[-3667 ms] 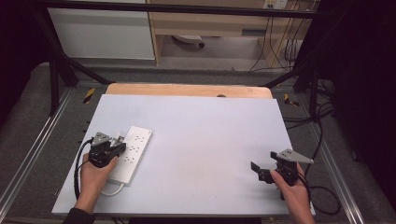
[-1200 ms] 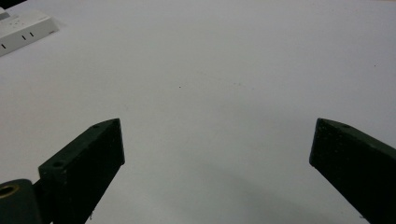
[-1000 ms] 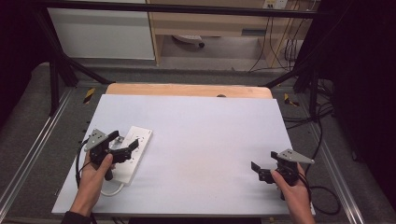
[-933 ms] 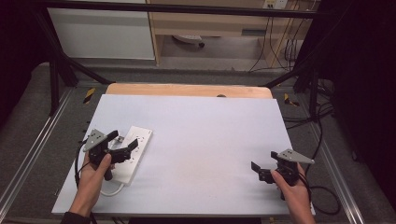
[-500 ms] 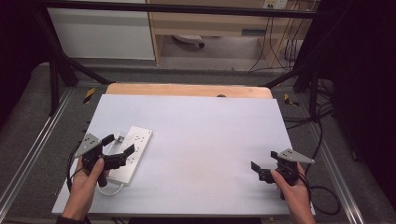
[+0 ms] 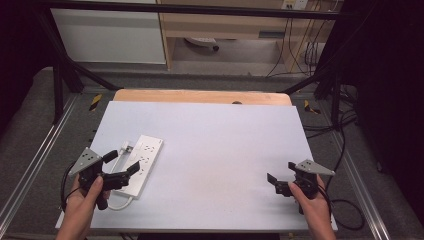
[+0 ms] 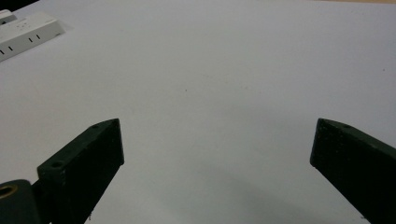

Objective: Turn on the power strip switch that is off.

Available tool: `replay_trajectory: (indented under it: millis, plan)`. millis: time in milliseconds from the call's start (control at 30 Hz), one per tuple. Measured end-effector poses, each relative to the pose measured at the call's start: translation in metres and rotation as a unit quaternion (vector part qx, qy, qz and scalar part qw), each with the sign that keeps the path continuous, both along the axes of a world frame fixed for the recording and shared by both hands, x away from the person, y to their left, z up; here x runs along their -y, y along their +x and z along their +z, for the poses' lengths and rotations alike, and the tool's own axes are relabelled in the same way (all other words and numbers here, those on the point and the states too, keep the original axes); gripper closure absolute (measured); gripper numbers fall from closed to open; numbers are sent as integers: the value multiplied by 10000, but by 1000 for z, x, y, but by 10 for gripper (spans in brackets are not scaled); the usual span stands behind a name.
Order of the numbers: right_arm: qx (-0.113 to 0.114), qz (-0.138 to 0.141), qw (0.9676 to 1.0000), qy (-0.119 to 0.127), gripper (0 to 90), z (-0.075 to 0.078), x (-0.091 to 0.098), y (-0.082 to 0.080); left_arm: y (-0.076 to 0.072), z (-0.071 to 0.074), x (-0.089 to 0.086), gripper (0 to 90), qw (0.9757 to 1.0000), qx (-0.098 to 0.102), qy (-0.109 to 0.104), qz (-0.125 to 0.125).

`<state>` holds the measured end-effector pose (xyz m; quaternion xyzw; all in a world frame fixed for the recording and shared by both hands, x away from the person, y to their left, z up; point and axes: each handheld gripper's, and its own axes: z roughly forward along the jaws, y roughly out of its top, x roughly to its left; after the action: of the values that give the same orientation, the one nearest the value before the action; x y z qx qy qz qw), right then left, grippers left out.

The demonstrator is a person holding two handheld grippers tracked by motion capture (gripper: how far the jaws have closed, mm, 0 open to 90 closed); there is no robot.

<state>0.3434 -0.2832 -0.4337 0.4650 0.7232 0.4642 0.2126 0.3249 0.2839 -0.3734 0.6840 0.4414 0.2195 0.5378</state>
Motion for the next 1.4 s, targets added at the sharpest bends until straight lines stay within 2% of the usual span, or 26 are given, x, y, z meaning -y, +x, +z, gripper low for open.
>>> replay_trajectory:
  millis: [333,567,633,1000,1167,1267,1400]
  plan:
    - [-14,43,10000,-17,33,0,0,1,-12,7,-7,56,10000,12,-30,-41]
    - [14,43,10000,-11,33,0,2,0,-22,6,-19,58,9999,-51,-90,0]
    - [8,42,10000,-14,33,0,2,0,-25,4,-23,58,10000,-80,-51,8]
    - [16,58,10000,-30,33,0,1,-1,-34,-17,-42,66,9994,-290,168,94]
    - [23,59,10000,-36,33,0,1,-1,-36,-30,-45,70,9985,-426,303,165]
    - [14,60,10000,-30,33,0,1,-1,-37,-35,-46,70,9983,-447,317,174]
    - [12,70,10000,-35,33,0,1,-1,-38,-40,-45,70,9978,-460,452,170]
